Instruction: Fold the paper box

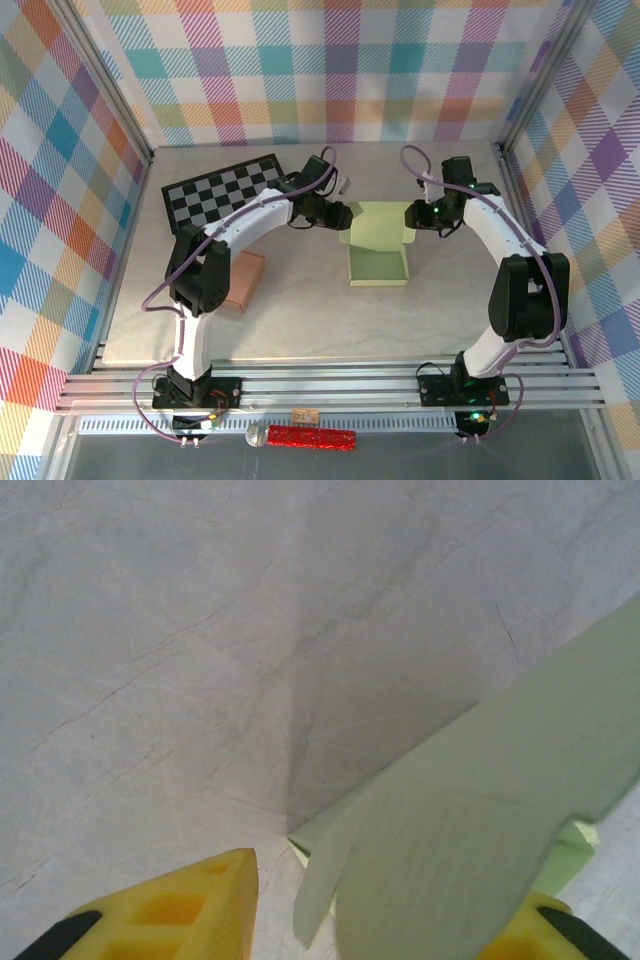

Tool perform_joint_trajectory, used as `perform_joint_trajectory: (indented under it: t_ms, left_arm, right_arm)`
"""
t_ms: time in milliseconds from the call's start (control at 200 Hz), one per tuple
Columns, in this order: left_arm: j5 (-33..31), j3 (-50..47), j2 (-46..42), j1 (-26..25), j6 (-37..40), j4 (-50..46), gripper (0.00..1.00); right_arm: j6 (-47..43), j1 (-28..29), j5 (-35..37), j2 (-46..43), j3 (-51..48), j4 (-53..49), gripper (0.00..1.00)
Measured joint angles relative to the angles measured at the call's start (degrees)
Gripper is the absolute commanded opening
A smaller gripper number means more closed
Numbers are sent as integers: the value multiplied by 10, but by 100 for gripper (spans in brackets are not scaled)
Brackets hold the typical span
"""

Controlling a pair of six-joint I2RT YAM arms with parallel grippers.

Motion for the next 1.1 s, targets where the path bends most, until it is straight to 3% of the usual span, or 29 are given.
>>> perform_joint_trajectory:
  t_ms: [180, 485, 755, 1100]
  left_arm:
    - [-4, 10, 7, -8, -3, -12, 18]
    - [-26, 15, 9, -15, -4, -21, 13]
    - [-56, 15, 9, -21, -24, -26, 1]
    - [-145, -19, -18, -30, -79, 10, 0]
  right_arm:
    - [-2, 0, -1, 0, 0, 0, 15]
    - [0, 11, 11, 1, 0, 1, 9]
    - [22, 38, 53, 1, 0, 11, 0]
    - [104, 110, 144, -65, -46, 67, 0]
